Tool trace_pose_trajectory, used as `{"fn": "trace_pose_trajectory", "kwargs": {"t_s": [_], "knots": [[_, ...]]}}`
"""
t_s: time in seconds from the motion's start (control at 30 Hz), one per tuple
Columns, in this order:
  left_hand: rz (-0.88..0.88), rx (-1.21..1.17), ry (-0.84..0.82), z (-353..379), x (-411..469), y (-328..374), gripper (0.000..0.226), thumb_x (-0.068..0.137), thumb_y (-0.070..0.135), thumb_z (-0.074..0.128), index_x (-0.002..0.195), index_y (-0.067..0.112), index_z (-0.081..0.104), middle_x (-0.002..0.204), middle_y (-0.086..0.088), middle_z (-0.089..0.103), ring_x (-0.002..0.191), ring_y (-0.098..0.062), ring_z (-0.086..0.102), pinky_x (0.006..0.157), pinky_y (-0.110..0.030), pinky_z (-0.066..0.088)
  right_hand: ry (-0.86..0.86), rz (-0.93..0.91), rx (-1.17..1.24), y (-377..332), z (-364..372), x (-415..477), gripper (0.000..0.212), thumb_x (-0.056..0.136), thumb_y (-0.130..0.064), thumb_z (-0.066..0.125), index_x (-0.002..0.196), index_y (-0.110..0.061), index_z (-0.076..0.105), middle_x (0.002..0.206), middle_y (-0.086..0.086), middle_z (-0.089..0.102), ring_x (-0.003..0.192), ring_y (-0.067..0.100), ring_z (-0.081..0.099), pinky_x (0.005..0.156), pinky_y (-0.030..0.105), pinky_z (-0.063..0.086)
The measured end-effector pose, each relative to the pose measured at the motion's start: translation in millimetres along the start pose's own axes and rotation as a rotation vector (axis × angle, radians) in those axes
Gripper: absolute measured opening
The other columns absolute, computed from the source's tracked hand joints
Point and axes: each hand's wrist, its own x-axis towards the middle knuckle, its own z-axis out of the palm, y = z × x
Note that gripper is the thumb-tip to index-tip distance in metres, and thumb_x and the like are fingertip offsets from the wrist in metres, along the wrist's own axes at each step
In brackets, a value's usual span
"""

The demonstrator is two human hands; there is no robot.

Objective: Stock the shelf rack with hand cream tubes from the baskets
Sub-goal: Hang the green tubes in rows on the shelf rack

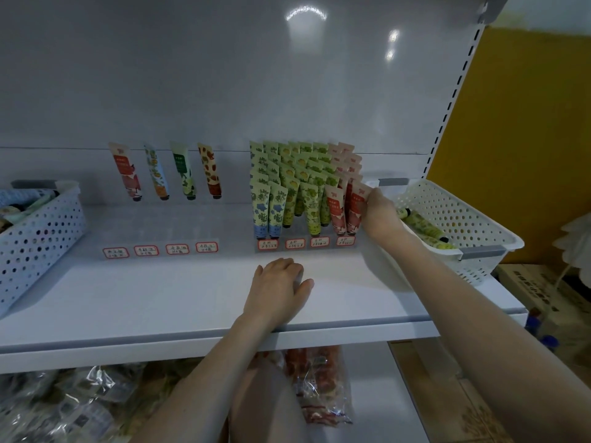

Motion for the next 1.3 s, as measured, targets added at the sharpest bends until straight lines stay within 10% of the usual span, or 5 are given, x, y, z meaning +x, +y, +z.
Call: {"fn": "trace_pose_trajectory", "kwargs": {"t_s": [0.63,1.3], "knots": [[0.008,0.025,-0.01,-3.2,-1.0,1.0,0.036,0.093,0.043,0.039,0.102,0.016,0.061,0.104,0.004,0.058,0.099,-0.018,0.051,0.085,-0.032,0.038,-0.003,-0.001,0.106,4.8,-3.7,1.2,0.009,0.097,-0.011,0.039,0.091,-0.005,0.04,0.103,0.021,0.059,0.085,0.028,0.052,0.068,0.028,0.034],[0.008,0.024,-0.029,-4.1,-0.4,1.2,0.032,0.093,0.041,0.04,0.097,0.015,0.059,0.1,0.003,0.057,0.097,-0.017,0.051,0.084,-0.032,0.038,0.078,-0.002,0.102,-1.6,-24.5,-7.0,0.034,0.098,-0.014,0.044,0.126,0.005,0.043,0.113,0.024,0.059,0.099,0.034,0.058,0.078,0.035,0.045]]}}
